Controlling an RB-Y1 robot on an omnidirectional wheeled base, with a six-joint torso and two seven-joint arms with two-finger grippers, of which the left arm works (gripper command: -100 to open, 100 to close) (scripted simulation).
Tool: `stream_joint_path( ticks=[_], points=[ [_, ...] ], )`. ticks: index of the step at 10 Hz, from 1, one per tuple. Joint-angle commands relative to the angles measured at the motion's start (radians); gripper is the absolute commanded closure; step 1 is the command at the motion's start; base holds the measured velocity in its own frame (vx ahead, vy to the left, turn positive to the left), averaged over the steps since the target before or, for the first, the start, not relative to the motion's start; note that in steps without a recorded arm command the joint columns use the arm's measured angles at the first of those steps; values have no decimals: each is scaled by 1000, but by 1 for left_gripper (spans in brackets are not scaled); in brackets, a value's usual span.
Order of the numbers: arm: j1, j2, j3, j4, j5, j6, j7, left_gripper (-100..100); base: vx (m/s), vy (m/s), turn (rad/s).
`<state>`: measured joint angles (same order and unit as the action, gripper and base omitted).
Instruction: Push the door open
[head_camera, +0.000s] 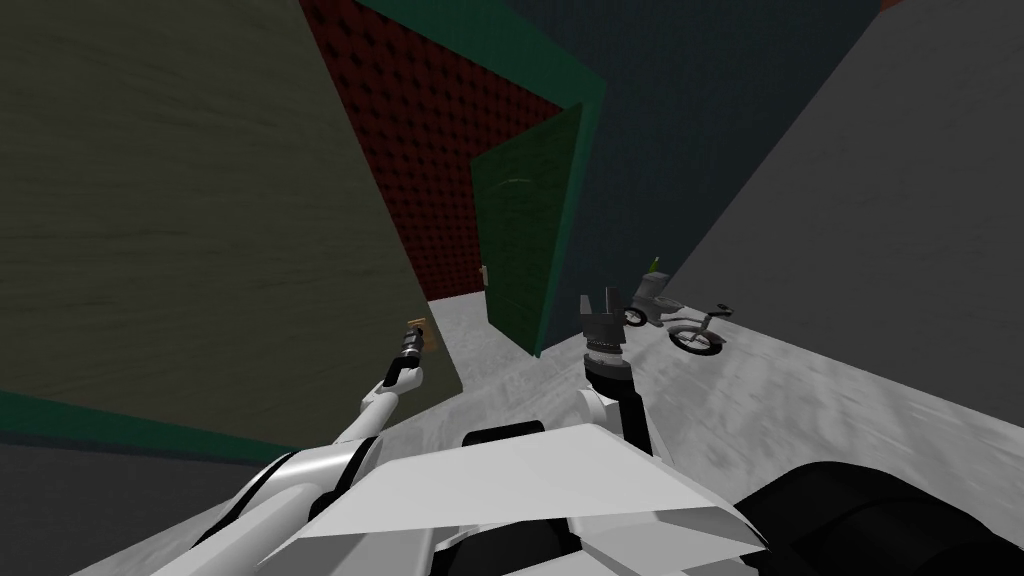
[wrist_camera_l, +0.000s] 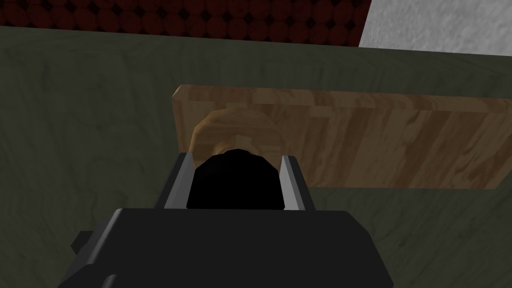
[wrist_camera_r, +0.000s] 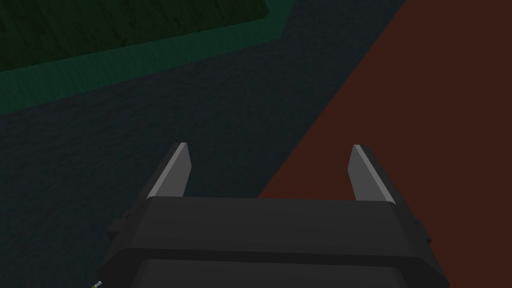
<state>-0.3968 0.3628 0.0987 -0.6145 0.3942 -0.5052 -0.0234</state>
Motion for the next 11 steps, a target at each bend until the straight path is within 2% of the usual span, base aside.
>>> stream_joint_path(
  ticks=[1,3,4,8,9,11],
  points=[
    [5,-4,-2,2,0,1,0,100,0,0,0],
    [5,-4,-2,2,0,1,0,100,0,0,0],
    [11,6,29,2,-1,0,-2,100,67,-15,-99],
    [42,22,112,9,-3,-2,-7,100,145,-7,-96],
    [42,22,112,9,-3,-2,-7,100,113,14,-41],
    [58,31,153,12,-5,-3,-10,100,108,8,-84]
  ],
)
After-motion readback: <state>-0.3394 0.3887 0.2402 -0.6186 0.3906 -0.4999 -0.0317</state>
